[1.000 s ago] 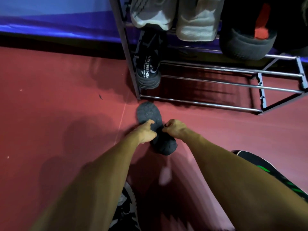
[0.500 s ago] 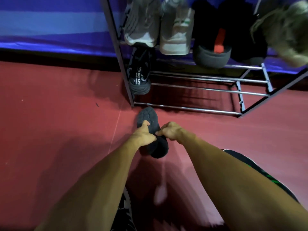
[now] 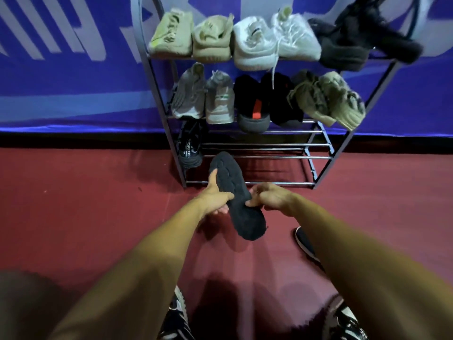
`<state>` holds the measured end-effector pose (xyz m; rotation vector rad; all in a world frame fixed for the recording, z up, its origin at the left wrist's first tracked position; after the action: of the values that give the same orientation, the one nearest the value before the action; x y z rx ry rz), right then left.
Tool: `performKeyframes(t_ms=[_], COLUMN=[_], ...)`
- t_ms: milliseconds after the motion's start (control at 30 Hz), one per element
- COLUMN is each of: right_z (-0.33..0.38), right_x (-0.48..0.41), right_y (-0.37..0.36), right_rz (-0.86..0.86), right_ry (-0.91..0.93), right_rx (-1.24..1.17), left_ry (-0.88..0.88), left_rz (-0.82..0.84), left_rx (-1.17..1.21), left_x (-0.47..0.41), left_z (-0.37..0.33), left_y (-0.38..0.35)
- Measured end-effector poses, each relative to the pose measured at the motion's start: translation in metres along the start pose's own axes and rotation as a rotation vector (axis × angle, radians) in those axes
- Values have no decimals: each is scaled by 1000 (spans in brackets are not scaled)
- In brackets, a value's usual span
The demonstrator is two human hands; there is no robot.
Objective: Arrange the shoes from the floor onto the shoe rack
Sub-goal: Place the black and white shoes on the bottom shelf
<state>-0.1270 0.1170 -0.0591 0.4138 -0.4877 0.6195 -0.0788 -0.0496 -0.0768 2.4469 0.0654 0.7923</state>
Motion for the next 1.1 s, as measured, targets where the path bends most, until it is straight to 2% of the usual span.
performKeyframes(t_ms=[67, 133, 267, 400, 500, 533, 600, 667, 733, 833, 933, 1100], right_z=[5, 8, -3, -18, -13, -6, 6, 0, -20, -45, -53, -68], right_x=[10, 14, 11, 10, 12, 15, 15, 13, 12, 10, 12, 5], right_y=[9, 12, 11, 17, 24, 22, 7, -11, -17, -6, 6, -4], right_rz=[-44, -90, -179, -323, -429, -412, -260, -122, -105, -137, -151, -95], right_ry=[42, 92, 145, 241, 336, 355, 363, 253, 72, -98, -92, -94], right_rx=[-10, 17, 69, 229, 212, 163, 137, 121, 66, 133, 288, 382], left_ry=[-15, 8, 60, 9, 4, 12, 31, 50, 89, 156, 179, 154], left_rz=[-114, -148, 24, 20, 136, 203, 321, 392, 422, 241, 30, 48], left_rx=[170, 320, 469, 546, 655, 672, 681, 626, 455, 171, 19, -106], left_x=[6, 10, 27, 34, 35, 37, 42, 45, 45, 32, 19, 7], left_z=[-4, -3, -3, -1, -4, -7, -17, -22, -15, 13, 37, 65], left_y=[5, 8, 3, 1, -1, -4, -18, -38, -53, -42, -26, -38])
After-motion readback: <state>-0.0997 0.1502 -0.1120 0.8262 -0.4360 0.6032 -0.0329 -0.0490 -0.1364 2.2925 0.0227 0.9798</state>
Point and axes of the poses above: each hand's wrist, its own x-axis away from the middle knuckle, its own y-axis out of the back of the hand, z = x × y, the point moved 5 cm from there along -x, towards the middle knuckle, and after that the axes turned 11 degrees about -x, right-handed, at the moved point
